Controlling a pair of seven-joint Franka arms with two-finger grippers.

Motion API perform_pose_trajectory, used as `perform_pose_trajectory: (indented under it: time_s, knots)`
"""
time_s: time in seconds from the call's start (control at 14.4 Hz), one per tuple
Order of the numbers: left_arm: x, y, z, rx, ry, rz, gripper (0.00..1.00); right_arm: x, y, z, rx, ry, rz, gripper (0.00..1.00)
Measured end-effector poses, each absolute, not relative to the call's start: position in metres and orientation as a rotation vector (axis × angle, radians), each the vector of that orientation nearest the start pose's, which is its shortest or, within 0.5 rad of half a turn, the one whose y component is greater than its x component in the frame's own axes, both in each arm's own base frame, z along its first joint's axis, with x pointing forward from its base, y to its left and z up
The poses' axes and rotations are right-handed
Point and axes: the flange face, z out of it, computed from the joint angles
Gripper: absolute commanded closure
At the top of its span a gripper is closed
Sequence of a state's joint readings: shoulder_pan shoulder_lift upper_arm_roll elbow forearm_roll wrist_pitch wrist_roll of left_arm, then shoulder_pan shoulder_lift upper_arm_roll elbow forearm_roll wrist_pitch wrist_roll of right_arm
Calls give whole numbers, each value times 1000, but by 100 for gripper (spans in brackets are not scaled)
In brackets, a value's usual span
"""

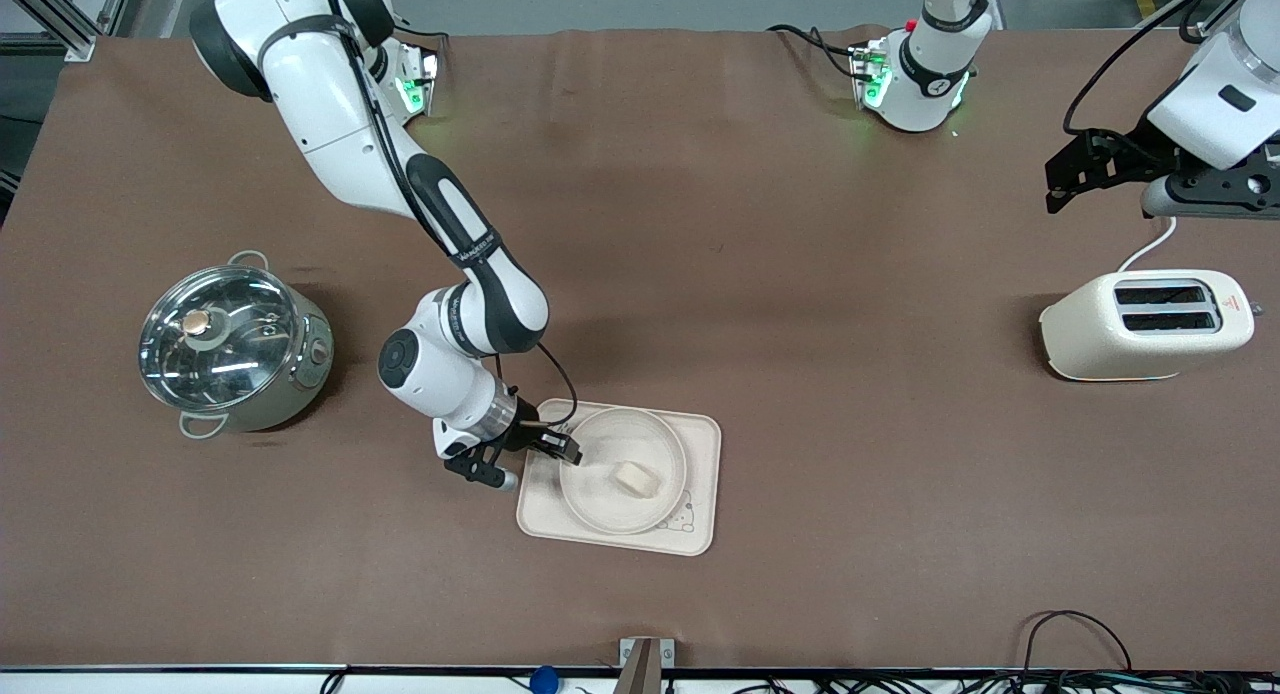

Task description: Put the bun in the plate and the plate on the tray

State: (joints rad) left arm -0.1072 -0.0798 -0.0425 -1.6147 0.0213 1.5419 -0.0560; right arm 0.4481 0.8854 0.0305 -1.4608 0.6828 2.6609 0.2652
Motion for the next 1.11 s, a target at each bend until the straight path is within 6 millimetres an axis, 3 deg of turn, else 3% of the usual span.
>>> perform_pose_trajectory:
  time_s: [0.07,0.28,0.49,0.62,0.83,1.11]
  knots:
    - [522,-76,645,-3107,142,-25,0,671,320,184,-2586,480,-172,42]
    - [524,-73,650,-3085,138,-51,0,678,316,200,-2569,482,-198,0]
    - [524,-73,654,-3083,138,-62,0,684,305,223,-2554,488,-200,0]
    - [524,-73,655,-3083,139,-68,0,688,287,243,-2549,500,-165,0]
    - [524,-74,656,-3083,141,-69,0,694,222,292,-2528,548,-52,0]
    - [521,-75,655,-3081,144,-27,0,676,83,391,-2535,502,144,0]
